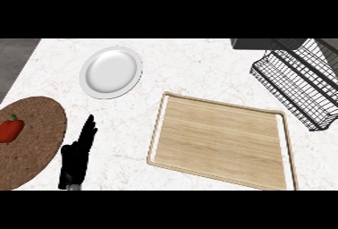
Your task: Pick the tomato from the tray and place it in the tiered basket
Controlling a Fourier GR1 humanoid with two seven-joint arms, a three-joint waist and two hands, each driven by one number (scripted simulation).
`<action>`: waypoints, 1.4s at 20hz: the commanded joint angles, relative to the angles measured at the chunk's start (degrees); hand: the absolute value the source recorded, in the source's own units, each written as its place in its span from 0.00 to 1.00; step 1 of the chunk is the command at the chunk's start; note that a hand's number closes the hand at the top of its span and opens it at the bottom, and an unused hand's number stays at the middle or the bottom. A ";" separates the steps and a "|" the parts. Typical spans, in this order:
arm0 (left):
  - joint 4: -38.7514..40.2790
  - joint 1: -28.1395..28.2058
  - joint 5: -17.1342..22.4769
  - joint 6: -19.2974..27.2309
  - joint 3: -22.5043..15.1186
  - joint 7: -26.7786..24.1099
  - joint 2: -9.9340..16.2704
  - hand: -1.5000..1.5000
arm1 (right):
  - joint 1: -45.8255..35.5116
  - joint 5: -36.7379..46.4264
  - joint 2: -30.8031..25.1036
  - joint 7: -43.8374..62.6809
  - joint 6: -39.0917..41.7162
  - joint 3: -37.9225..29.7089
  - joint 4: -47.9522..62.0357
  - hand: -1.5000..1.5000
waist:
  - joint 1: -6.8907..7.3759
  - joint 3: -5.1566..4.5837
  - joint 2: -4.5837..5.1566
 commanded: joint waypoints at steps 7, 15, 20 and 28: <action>0.50 -1.94 -2.35 2.29 -1.19 1.85 -1.85 0.50 | -2.01 -12.65 7.71 -10.55 -11.98 -11.25 9.04 0.00 | -0.29 -0.02 0.13; 3.02 -0.67 -0.42 -0.12 1.26 -1.25 -0.30 0.50 | -2.71 -16.46 7.91 -17.15 -22.16 -15.67 3.45 0.00 | -0.85 -0.11 -0.14; -0.04 1.90 -0.01 0.33 1.05 0.21 -0.63 0.50 | 2.70 -11.72 2.19 -9.88 -27.60 -18.99 -4.24 0.00 | -2.10 -0.20 -0.64; -1.27 2.87 1.26 -0.41 3.64 0.98 1.48 0.50 | 21.88 -24.02 -3.38 -4.39 -16.97 -35.45 -21.76 0.00 | -3.89 -0.11 -0.89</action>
